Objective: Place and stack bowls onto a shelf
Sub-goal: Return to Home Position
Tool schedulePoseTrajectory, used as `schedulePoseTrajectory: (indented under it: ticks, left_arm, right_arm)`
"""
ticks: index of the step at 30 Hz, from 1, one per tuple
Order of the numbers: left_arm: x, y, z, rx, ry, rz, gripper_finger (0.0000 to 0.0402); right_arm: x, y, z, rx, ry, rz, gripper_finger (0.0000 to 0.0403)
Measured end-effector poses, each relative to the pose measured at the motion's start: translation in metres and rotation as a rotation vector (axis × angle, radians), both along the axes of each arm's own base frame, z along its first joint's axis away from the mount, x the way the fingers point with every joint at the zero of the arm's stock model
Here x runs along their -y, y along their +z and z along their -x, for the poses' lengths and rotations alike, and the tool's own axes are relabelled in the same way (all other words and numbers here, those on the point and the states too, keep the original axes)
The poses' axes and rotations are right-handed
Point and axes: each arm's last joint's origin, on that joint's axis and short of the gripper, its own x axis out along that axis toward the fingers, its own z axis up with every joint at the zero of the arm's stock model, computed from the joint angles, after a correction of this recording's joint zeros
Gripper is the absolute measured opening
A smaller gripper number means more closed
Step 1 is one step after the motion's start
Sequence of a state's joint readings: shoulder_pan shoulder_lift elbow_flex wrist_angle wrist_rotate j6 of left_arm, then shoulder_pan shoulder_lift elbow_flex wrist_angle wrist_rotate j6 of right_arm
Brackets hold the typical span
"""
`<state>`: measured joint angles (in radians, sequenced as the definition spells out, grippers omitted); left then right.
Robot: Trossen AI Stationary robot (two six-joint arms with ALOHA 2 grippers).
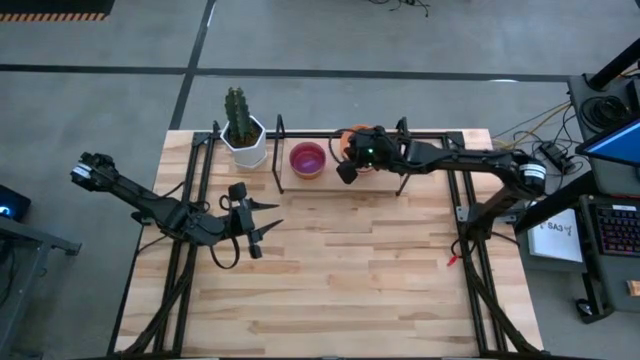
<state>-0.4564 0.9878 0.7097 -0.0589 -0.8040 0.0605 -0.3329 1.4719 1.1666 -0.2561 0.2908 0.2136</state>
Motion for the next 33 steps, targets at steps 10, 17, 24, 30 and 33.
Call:
schedulePoseTrajectory:
  ticks: [10,17,24,30,33]
  left_arm:
    - [0.0,-0.001,0.0,-0.01,0.0,-0.004,0.0158]
    - [-0.001,-0.006,0.002,-0.047,0.009,0.006,0.0158]
    - [-0.005,-0.031,0.009,-0.113,0.015,-0.016,0.0158]
    - [-0.014,-0.039,0.028,-0.049,0.027,0.053,0.0158]
    - [-0.021,-0.044,0.043,-0.018,0.02,0.073,0.0158]
  right_arm:
    - [-0.032,0.03,0.031,0.114,0.072,0.038,0.0009]
    - [-0.082,0.015,0.064,0.231,0.22,0.048,0.0009]
    - [-0.117,-0.019,0.104,0.318,0.404,0.118,0.0009]
    - [-0.125,-0.038,0.145,0.406,0.523,0.128,0.0009]
    - [-0.125,-0.048,0.163,0.44,0.528,0.142,0.0009]
